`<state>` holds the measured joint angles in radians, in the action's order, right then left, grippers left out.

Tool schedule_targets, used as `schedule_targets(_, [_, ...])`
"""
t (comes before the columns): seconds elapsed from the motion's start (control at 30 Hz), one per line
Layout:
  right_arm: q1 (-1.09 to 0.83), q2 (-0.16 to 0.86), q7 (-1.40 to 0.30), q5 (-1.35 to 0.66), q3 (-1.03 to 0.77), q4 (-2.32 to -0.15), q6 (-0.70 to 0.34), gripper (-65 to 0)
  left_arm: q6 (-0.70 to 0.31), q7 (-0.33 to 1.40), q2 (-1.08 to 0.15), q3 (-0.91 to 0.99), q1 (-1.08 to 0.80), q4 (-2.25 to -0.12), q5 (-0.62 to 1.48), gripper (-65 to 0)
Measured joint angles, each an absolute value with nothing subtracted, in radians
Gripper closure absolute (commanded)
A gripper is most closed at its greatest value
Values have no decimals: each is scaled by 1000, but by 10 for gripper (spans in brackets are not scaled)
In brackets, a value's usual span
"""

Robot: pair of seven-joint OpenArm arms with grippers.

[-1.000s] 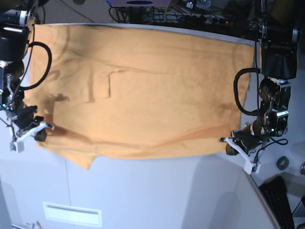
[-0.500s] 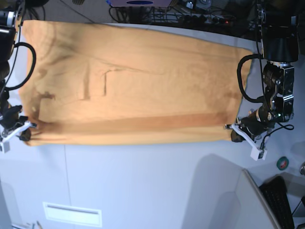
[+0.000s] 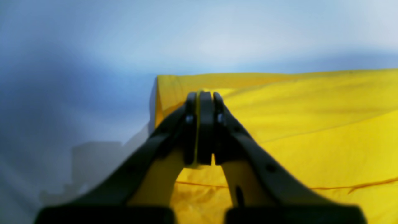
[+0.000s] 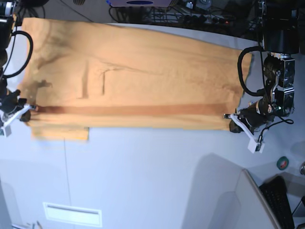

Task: Layout the t-shirt on the table in an organized manner, then fold the t-shirt properly
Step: 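Lift the held edge and fold it across the shirt toward the collar with both grippers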

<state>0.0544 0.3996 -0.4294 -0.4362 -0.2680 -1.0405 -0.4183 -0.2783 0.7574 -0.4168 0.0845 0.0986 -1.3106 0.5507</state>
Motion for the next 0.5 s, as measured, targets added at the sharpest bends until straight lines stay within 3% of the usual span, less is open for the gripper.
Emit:
schedule_targets(0.37, [-44,419,-588,-440,-265,-1212,-420,0,-278,754,-438,86,41,-1367,550,0])
schedule_targets(0.5, [-80,422,-613,-445,-265,-1245,-421,0,-286,758,-433,164,-11,-1391,553,0])
